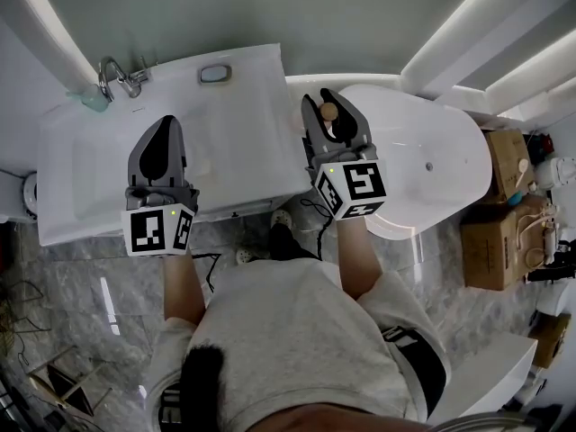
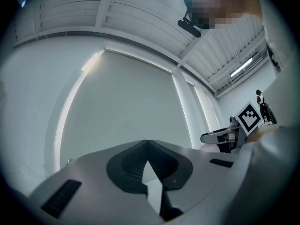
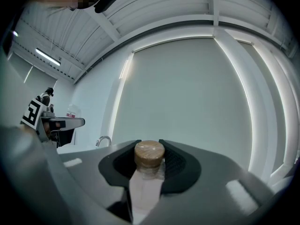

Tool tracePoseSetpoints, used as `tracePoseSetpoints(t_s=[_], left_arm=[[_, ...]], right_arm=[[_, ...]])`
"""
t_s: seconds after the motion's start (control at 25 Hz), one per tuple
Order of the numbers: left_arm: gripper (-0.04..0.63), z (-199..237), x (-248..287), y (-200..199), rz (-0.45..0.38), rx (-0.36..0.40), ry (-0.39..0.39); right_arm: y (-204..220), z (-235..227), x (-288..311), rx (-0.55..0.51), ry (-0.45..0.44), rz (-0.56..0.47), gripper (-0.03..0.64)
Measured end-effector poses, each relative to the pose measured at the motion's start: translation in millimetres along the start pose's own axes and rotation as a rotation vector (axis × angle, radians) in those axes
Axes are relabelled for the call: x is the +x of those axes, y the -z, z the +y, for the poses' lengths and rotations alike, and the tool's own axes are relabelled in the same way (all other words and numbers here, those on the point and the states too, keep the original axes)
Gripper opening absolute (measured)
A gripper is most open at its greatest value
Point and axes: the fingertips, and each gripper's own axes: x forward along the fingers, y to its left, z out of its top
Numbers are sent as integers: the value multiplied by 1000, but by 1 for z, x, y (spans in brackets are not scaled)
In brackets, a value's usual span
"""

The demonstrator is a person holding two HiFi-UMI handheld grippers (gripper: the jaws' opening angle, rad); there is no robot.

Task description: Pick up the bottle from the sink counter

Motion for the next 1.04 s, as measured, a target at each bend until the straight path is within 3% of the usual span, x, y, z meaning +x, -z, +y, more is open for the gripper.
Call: tracePoseSetpoints(t_s=[1.04], left_arm=[[8, -11, -29, -9, -9, 3, 25]], right_arm=[[-6, 16, -34, -3, 33, -33, 126]])
